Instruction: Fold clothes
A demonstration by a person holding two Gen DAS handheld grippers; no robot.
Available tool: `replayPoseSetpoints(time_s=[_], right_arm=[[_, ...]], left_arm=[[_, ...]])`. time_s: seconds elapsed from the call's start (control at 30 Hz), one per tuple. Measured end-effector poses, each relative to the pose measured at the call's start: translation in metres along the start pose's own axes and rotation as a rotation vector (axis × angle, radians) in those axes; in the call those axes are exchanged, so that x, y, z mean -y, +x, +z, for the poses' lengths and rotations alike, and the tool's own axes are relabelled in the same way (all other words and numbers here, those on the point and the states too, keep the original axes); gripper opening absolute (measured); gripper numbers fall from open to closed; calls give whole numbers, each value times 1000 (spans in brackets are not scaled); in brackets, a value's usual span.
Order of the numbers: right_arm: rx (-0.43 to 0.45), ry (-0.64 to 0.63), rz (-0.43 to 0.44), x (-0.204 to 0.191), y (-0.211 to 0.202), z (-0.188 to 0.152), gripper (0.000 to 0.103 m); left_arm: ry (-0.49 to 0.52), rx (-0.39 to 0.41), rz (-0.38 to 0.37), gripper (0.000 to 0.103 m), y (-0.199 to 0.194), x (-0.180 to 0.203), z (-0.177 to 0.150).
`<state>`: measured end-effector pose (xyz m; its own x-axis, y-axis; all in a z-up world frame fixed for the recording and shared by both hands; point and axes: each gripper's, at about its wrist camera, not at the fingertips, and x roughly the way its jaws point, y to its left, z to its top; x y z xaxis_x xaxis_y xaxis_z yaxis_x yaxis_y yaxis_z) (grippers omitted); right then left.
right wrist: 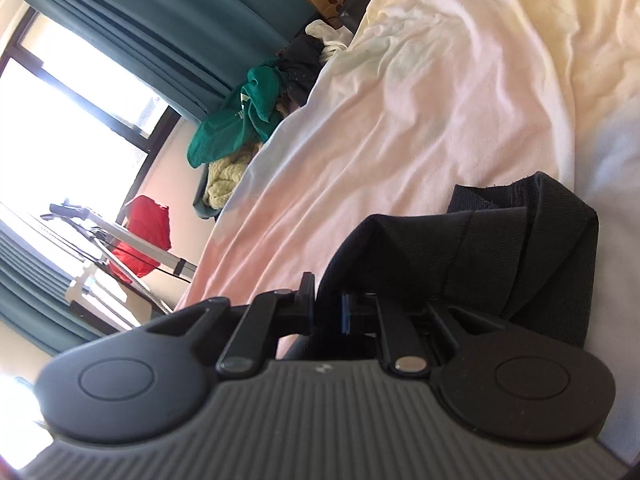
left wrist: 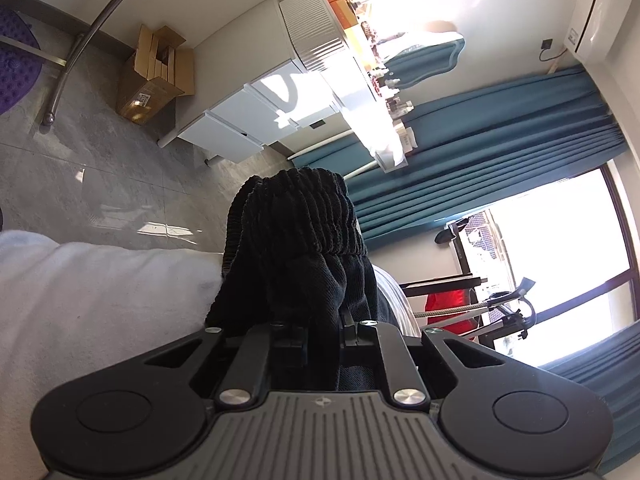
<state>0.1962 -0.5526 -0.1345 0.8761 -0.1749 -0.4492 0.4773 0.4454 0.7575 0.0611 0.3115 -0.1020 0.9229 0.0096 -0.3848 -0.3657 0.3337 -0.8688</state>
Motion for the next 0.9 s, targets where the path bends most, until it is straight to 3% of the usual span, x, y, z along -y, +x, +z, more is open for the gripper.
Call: replayPoseSetpoints(time_s=[0.13,0.23,0.3,0.33,0.63,0.67,0.73,0.77,0.8,0.9], right_arm=[[35,-25,66,4,-38,0,30],[39,-61,90,8,-64,-2,56],[48,-52,74,15,-80,-7,83],[53,-44,63,19,-88,-10,89],[37,77,41,53,-122,-5,85],[17,78,27,58,-117,-6,70],[-27,73,-19,67,-106,-7,53],[-43,70,-48,71,-100,-7,38],[-54,67,-70,76,-94,-7,29],[-67,43,-94,85,-77,-4,28]], left_arm=[[-31,-27,9,14,-1,-11,5],[-40,-48,17,14,-5,-17,8],[-48,-64,16,14,-7,-21,10],[-47,-69,16,14,-8,-21,11],[-28,-84,50,15,-14,-18,11],[-31,-84,53,15,-13,-18,10],[-34,-84,61,15,-12,-19,11],[-35,-84,64,15,-11,-19,11],[-36,-83,68,15,-11,-20,11],[-17,-75,80,16,-6,-19,10]])
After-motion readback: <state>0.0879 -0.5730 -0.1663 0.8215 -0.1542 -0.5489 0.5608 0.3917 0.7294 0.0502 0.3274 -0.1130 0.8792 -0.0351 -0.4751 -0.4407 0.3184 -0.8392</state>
